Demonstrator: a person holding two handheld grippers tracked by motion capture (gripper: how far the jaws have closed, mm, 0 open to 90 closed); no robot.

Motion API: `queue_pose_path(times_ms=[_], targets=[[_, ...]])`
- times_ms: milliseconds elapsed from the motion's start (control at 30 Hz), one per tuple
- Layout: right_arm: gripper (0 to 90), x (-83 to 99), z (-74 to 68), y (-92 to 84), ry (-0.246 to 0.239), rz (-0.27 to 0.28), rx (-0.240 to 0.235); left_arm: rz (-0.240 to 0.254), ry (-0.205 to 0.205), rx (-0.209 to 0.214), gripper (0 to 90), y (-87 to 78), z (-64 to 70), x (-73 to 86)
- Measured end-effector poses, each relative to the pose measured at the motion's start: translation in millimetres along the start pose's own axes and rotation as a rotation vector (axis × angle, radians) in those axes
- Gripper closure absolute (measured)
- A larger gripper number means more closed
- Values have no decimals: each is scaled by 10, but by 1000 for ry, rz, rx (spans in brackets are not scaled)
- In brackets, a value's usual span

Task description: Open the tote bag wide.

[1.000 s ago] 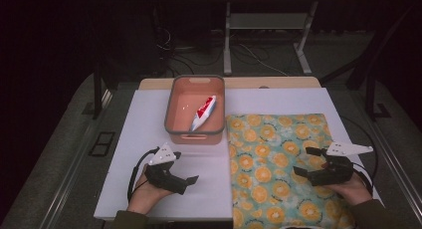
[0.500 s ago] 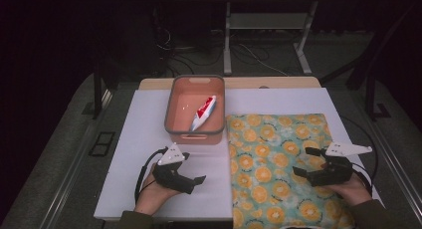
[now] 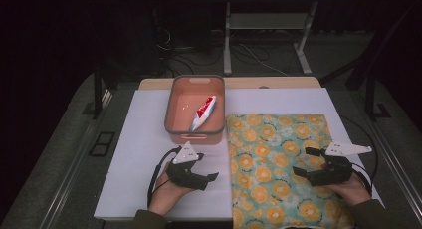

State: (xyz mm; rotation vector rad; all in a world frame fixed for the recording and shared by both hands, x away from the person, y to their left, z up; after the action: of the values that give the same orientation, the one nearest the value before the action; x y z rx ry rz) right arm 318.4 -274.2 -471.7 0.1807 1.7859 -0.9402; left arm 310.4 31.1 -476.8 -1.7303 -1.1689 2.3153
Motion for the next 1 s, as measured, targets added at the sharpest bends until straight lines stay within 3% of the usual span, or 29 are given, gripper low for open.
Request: queue_pose_path(times_ms=[233, 467, 667, 800, 1000], targets=[[96, 5, -7, 5, -1, -5, -3, -24, 29, 28, 219, 202, 139, -33], [95, 7, 0, 11, -6, -5, 2, -25, 12, 64, 244, 422, 260, -92], [96, 10, -6, 7, -10, -8, 2, -52, -11, 56, 253, 581, 281, -82], [96, 7, -5, 2, -9, -6, 2, -101, -19, 50, 272, 670, 283, -21], [96, 6, -8, 2, -9, -6, 2, -117, 11, 44, 405, 706, 305, -2]])
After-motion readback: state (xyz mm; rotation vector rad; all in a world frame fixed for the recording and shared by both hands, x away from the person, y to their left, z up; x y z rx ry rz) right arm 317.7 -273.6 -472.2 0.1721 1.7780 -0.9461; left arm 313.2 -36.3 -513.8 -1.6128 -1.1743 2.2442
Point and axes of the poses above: each handheld gripper's, and its own axes: y roughly forward along the jaws, x roughly out of its underside, z roughly to its right, the point moved 9 cm from there along y, roughly forward along the jaws
